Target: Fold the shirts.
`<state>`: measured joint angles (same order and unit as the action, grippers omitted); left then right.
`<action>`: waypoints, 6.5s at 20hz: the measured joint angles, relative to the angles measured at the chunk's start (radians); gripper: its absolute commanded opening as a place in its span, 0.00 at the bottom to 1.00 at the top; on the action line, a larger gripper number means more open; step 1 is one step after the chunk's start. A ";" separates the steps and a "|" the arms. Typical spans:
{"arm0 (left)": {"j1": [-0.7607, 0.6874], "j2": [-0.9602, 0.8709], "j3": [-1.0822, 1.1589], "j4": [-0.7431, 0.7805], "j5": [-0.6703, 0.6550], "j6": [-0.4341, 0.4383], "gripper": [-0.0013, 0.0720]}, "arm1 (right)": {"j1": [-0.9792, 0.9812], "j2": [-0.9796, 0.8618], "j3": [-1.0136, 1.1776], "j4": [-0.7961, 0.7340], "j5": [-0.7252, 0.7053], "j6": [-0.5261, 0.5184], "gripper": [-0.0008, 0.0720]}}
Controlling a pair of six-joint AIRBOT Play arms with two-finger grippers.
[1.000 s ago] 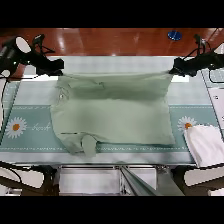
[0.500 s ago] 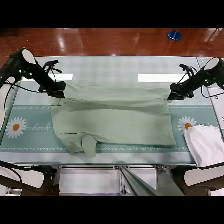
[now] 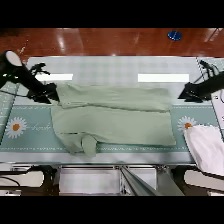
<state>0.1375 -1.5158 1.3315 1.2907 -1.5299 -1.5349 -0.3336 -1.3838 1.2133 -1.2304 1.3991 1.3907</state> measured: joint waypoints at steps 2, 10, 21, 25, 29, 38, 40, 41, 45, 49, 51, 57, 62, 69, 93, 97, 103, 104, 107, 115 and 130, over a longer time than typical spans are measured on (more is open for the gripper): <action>0.092 0.128 -0.149 -0.002 0.050 -0.003 0.71 | -0.075 0.141 -0.149 -0.017 -0.056 0.010 0.58; 0.452 0.494 -0.829 -0.336 0.214 0.172 0.71 | -0.197 0.532 -0.663 0.306 -0.266 -0.072 0.58; 0.280 0.531 -1.018 -0.364 0.291 0.135 0.46 | -0.423 0.575 -0.650 0.329 -0.243 -0.041 0.58; 0.159 0.523 -1.044 -0.406 0.416 0.097 0.04 | -0.456 0.548 -0.659 0.234 -0.203 0.007 0.58; 0.123 0.520 -1.031 -0.420 0.476 0.096 0.04 | -0.463 0.477 -0.719 0.161 -0.129 0.028 0.58; 0.110 0.519 -1.021 -0.420 0.496 0.109 0.04 | -0.279 0.302 -0.775 0.105 -0.037 0.028 0.58; 0.109 0.519 -1.021 -0.420 0.496 0.109 0.04 | -0.251 0.267 -0.776 0.126 -0.049 0.027 0.56; 0.109 0.519 -1.020 -0.420 0.497 0.109 0.04 | -0.241 0.253 -0.777 0.150 -0.061 0.021 0.40; 0.119 0.517 -0.982 -0.402 0.509 0.113 0.04 | -0.226 0.226 -0.766 0.296 -0.132 -0.098 0.05; 0.152 0.518 -0.834 -0.411 0.430 0.127 0.04 | -0.221 0.218 -0.691 0.394 -0.075 -0.199 0.05; 0.159 0.510 -0.738 -0.422 0.429 0.131 0.04 | -0.217 0.217 -0.639 0.434 -0.066 -0.221 0.05; 0.140 0.307 -0.420 -0.477 0.418 0.135 0.04 | -0.097 0.141 -0.405 0.486 -0.184 -0.215 0.05; 0.081 0.048 -0.163 -0.484 0.414 0.132 0.04 | -0.043 -0.026 -0.213 0.508 -0.254 -0.159 0.05; 0.045 -0.192 -0.025 -0.484 0.429 0.109 0.71 | -0.032 -0.170 -0.138 0.540 -0.317 -0.152 0.58; 0.018 0.446 -0.278 -0.300 0.573 0.113 0.71 | 0.018 -0.249 -0.221 0.566 -0.406 -0.130 0.05; -0.097 0.410 -0.289 -0.299 0.583 0.113 0.05 | 0.063 -0.192 -0.185 0.585 -0.350 -0.179 0.05; -0.377 0.322 -0.290 -0.304 0.700 0.185 0.04 | 0.066 0.175 -0.217 0.298 -0.207 -0.129 0.05; -0.431 0.296 -0.282 -0.304 0.729 0.173 0.04 | 0.066 0.259 -0.237 0.275 -0.188 -0.116 0.05; -0.597 0.178 -0.220 -0.304 0.767 0.108 0.04 | 0.067 0.489 -0.295 0.269 -0.143 -0.082 0.05; -0.923 -0.161 0.026 -0.421 0.771 0.008 0.04 | 0.067 0.868 -0.347 0.371 -0.039 0.042 0.05; -0.593 -0.011 0.086 -0.515 0.488 0.081 0.04 | 0.201 0.814 -0.351 0.535 -0.090 0.021 0.05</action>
<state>-0.4557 -1.5272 1.4174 0.7757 -1.0416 -1.4536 -0.1329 -0.5694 0.8623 -0.6956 1.3090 1.4113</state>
